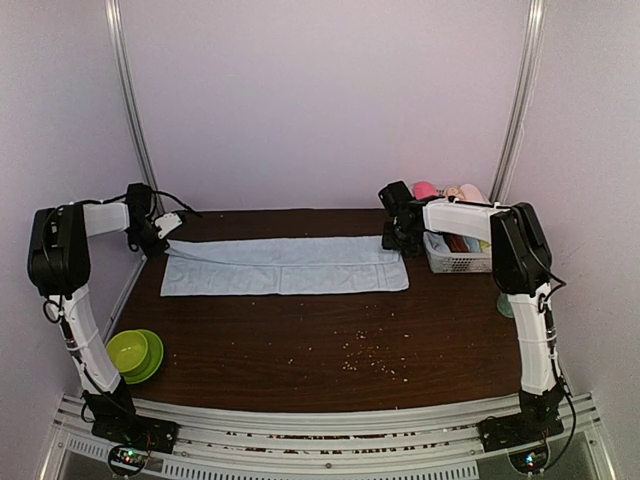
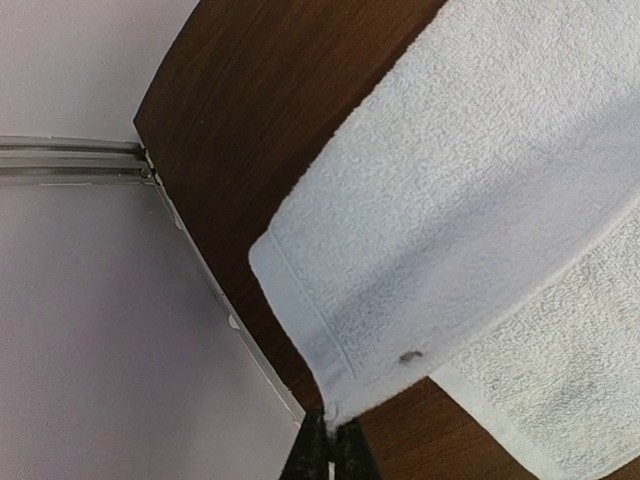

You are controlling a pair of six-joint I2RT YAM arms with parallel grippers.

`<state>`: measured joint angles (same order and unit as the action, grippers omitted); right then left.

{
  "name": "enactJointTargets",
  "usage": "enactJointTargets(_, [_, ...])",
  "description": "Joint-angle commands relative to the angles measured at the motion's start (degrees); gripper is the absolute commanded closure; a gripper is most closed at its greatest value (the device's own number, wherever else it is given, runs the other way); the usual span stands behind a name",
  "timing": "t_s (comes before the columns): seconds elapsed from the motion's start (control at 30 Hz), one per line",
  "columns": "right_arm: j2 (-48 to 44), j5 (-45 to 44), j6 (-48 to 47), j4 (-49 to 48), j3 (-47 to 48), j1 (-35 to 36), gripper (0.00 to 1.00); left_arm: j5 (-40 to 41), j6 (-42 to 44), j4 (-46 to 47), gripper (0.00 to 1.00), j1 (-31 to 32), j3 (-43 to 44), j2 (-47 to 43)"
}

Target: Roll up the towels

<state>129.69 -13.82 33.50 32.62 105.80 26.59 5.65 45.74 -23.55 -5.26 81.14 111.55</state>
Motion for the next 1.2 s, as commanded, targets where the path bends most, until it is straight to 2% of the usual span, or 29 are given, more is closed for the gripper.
enactJointTargets(0.0, [2.39,-0.54,3.57,-0.64,1.67,-0.28,0.53,0.82,-0.67,2.41,1.0,-0.41,2.35,1.59])
enactJointTargets(0.37, [1.22,1.9,5.65,0.39,-0.36,-0.08,0.59,3.88,-1.41,3.18,1.0,-0.52,6.39,4.28])
enactJointTargets(0.57, [-3.01,2.55,8.93,-4.94,-7.43,-0.05,0.55,3.36,-0.76,2.77,1.0,-0.59,7.42,5.08])
enactJointTargets(0.87, [2.93,4.71,7.81,2.78,2.95,-1.54,0.53,-1.72,-1.52,0.92,1.0,-0.54,7.07,3.02])
enactJointTargets(1.0, [4.53,6.02,6.68,5.02,5.74,-1.62,0.56,-1.71,-1.54,0.98,1.0,-0.53,6.71,2.65])
enactJointTargets(1.17, [5.98,5.29,7.14,9.34,8.85,-1.67,0.54,-0.77,-1.01,0.48,1.0,-0.51,6.66,2.25])
